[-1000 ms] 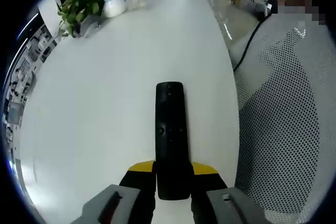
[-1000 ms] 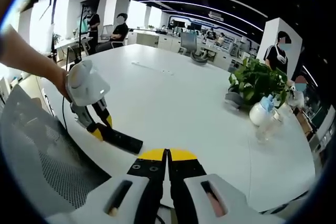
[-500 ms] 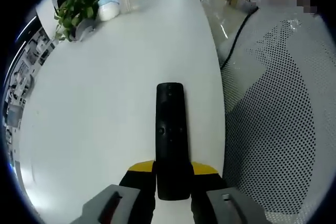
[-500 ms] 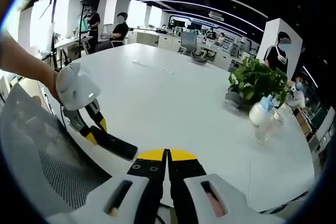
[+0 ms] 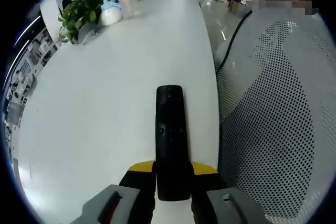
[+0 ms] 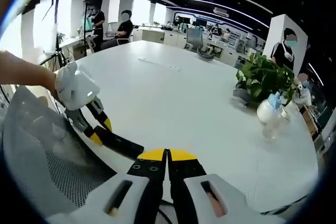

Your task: Press the specified remote control buttons in sequence, fully releasing each button before pressing the next.

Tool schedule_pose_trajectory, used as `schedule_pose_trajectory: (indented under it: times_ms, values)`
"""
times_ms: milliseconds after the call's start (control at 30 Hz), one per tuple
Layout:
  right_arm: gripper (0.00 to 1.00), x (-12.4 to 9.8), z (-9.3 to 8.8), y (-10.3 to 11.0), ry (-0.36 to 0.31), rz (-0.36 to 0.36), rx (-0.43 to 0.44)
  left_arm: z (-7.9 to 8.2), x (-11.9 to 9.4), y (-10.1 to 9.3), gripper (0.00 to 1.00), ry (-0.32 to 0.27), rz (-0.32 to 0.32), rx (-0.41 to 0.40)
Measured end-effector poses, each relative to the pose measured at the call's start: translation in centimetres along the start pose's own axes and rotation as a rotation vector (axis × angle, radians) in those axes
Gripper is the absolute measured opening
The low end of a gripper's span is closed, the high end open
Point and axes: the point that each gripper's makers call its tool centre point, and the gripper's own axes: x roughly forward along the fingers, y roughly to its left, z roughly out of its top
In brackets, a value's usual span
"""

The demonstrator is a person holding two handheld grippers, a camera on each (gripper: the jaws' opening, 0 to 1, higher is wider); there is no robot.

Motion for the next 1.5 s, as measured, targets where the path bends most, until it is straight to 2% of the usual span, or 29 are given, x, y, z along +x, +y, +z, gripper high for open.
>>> schedule_pose_trajectory:
  times_ms: [133, 167, 200, 300, 400, 467, 533, 667, 733, 933, 1100, 1267, 1333, 1400, 1500]
  values:
    - [0.0, 0.4, 0.3, 1.6, 0.023, 0.104, 0.037, 0.1, 0.0, -0.1, 0.24, -0.013, 0.007, -0.008]
    - [0.0, 0.4, 0.1, 2.5, 0.054, 0.172, 0.065, 0.0, 0.0, -0.1, 0.24, -0.02, 0.011, -0.007]
    - [0.0, 0.6, 0.4, 2.7, 0.066, 0.202, 0.072, 0.1, 0.0, -0.2, 0.24, -0.026, 0.013, -0.013]
    - [0.0, 1.3, 2.0, 2.9, 0.068, 0.223, 0.046, 0.1, -0.1, -0.2, 0.24, -0.049, 0.019, -0.015]
    - [0.0, 2.8, 4.5, 3.3, 0.045, 0.224, -0.017, 0.1, -0.1, -0.2, 0.24, -0.068, 0.018, -0.025]
    - [0.0, 4.0, 5.3, 3.4, 0.063, 0.22, -0.054, 0.1, -0.1, -0.2, 0.24, -0.079, 0.019, -0.028]
    - [0.0, 5.1, 6.0, 3.7, 0.054, 0.231, -0.09, 0.1, -0.1, -0.2, 0.24, -0.098, 0.022, -0.037]
    - [0.0, 6.8, 6.2, 4.3, 0.075, 0.263, -0.094, 0.1, -0.1, -0.2, 0.24, -0.133, 0.023, -0.048]
    - [0.0, 7.5, 5.9, 4.6, 0.086, 0.265, -0.11, 0.2, -0.1, -0.1, 0.24, -0.145, 0.026, -0.055]
    - [0.0, 9.5, 2.9, 4.9, 0.178, 0.274, -0.122, 0.3, 0.0, -0.2, 0.24, -0.136, 0.02, -0.046]
    - [0.0, 10.1, 1.2, 5.4, 0.205, 0.301, -0.029, 0.3, 0.0, -0.2, 0.24, -0.133, 0.022, -0.039]
    - [0.0, 10.5, -1.1, 4.8, 0.264, 0.292, -0.031, 0.3, 0.0, -0.2, 0.24, -0.131, 0.021, -0.045]
    - [0.0, 10.4, -2.6, 4.2, 0.337, 0.277, -0.048, 0.3, 0.0, -0.2, 0.24, -0.135, 0.02, -0.046]
    - [0.0, 10.7, -2.7, 4.0, 0.335, 0.254, -0.058, 0.3, 0.0, -0.2, 0.24, -0.136, 0.019, -0.048]
    - [0.0, 10.6, -3.4, 4.8, 0.377, 0.279, -0.051, 0.3, 0.0, -0.1, 0.24, -0.132, 0.018, -0.045]
